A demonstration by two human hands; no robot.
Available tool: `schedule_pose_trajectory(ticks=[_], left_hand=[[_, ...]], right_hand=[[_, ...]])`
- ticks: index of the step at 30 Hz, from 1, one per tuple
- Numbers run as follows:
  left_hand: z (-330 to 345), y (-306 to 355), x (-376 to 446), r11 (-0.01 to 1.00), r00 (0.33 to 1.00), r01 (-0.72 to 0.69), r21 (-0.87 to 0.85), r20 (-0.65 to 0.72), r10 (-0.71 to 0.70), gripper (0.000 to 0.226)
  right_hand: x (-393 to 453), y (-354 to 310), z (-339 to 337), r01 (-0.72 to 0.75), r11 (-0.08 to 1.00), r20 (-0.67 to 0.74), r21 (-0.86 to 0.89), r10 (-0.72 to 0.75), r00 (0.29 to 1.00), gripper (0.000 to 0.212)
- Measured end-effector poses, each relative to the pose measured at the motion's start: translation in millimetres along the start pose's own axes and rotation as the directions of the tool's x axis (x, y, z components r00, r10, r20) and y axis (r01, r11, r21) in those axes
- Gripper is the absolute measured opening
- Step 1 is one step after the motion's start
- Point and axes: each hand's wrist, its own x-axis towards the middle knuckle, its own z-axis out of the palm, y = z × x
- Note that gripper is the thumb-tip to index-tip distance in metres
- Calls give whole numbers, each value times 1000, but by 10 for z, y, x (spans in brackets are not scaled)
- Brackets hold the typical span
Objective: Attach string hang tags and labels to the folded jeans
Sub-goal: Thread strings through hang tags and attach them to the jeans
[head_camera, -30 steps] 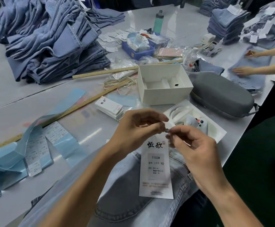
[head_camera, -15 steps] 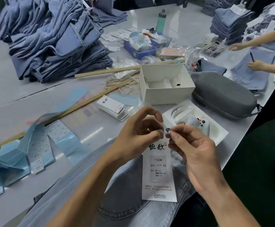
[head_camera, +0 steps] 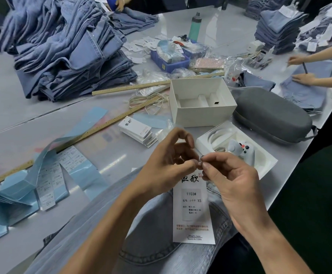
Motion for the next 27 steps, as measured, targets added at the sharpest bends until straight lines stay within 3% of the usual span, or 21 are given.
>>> schedule_pose_trajectory(ticks=[9,13,18,23,27], left_hand=[[-26,-32,-31,997,998,-67,37,24,66,25],[-50,-67,-36,980,991,-131,149,43,126,23],[-46,-138,-79,973,987,-150,175,-33,158,19],[-151,-226,-216,946,983,-73,317,-140,122,19],[-308,-284,-390,910,960,-14,414,-250,128,9]], right_hand=[[18,3,-26,-30,999,1,-16,30,1000,18],[12,-32,-72,-72,997,52,25,71,996,14],[49,-73,-41,-46,999,80,22,44,996,17],[104,-116,20,107,972,245,-208,-54,968,23],[330,-125,25,304,787,462,-538,-26,886,40]])
